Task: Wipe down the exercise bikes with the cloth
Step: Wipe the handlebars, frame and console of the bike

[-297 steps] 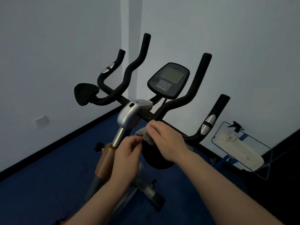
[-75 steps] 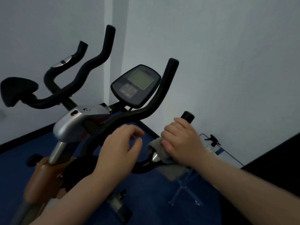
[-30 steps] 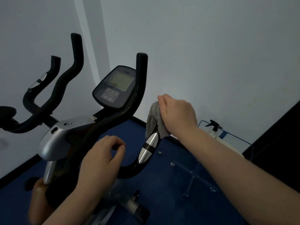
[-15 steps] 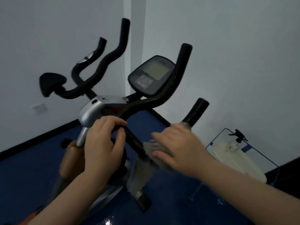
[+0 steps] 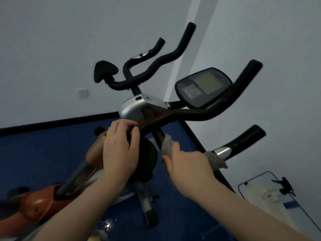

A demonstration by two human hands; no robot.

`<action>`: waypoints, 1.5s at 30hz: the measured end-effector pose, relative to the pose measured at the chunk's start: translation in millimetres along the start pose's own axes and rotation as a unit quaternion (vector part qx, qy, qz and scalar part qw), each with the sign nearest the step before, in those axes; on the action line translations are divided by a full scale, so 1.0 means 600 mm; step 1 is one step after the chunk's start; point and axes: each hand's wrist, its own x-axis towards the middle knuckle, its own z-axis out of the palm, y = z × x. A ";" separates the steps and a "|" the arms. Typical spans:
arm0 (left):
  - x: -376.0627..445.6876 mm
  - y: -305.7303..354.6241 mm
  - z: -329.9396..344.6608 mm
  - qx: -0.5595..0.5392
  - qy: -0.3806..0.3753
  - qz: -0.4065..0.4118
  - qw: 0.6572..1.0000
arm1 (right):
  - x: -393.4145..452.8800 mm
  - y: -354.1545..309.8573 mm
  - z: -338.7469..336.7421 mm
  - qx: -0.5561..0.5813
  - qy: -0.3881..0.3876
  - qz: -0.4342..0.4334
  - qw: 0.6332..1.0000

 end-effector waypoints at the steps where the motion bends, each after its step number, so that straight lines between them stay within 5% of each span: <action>1: 0.000 -0.002 0.000 0.003 0.007 -0.015 1.000 | 0.017 -0.005 0.000 0.055 -0.010 0.011 0.998; 5: 0.001 -0.007 0.001 -0.020 0.007 -0.071 0.997 | 0.112 -0.024 -0.001 0.237 -0.103 0.091 0.962; 8: -0.001 -0.006 -0.002 -0.047 -0.007 -0.075 0.996 | 0.098 -0.005 -0.003 0.272 -0.113 0.058 0.954; 14: 0.003 -0.014 -0.004 -0.096 -0.042 -0.081 0.991 | 0.078 0.071 -0.098 0.341 0.052 0.026 0.938; 17: 0.003 -0.017 -0.004 -0.118 -0.047 -0.083 0.988 | 0.119 0.098 -0.155 0.355 0.075 0.039 0.931; 24: 0.009 -0.026 0.001 -0.166 -0.052 -0.084 0.981 | 0.180 0.062 -0.098 0.188 0.172 0.115 0.960; 27: 0.010 -0.026 0.002 -0.170 -0.053 -0.085 0.980 | 0.157 0.034 -0.060 0.147 0.161 0.033 0.975; 31: 0.009 -0.024 -0.003 -0.166 -0.057 -0.090 0.980 | 0.154 0.071 -0.088 0.226 0.121 -0.050 0.965; 36: 0.008 -0.015 -0.005 -0.146 -0.048 -0.095 0.984 | 0.149 0.055 -0.067 0.086 0.098 0.032 0.991; 38: 0.006 -0.013 -0.006 -0.133 -0.035 -0.094 0.986 | 0.132 0.019 -0.046 0.105 0.141 0.011 0.984; 42: 0.004 -0.009 -0.005 -0.119 -0.023 -0.099 0.988 | 0.130 0.008 -0.045 0.137 0.137 -0.204 0.960; 45: 0.001 -0.008 -0.006 -0.126 -0.005 -0.111 0.986 | 0.165 0.036 -0.071 0.233 0.144 -0.170 0.947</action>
